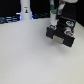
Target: Open the kcup holder, insert the kcup into the holder, and close the kcup holder
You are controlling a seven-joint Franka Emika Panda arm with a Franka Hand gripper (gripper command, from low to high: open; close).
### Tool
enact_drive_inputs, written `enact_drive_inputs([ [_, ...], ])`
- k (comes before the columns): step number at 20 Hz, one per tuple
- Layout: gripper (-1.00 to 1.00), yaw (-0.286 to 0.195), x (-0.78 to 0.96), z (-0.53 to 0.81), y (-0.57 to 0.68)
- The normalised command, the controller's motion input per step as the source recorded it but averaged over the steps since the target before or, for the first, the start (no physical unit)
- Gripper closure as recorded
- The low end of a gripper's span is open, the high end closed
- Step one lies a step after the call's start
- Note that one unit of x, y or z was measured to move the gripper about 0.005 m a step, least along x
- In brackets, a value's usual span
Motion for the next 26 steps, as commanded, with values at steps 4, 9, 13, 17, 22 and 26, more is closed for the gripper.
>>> enact_drive_inputs([
  [4, 1.0, 0.03, 0.03, 0.07, 0.65],
  [9, 1.0, 0.04, 0.04, 0.0, 0.64],
  [13, 1.0, 0.058, 0.01, -0.02, 0.6],
  [17, 1.0, 0.1, -0.05, -0.1, 0.45],
  [22, 1.0, 0.107, -0.03, -0.16, 0.3],
  [26, 1.0, 0.059, 0.0, -0.27, 0.06],
])
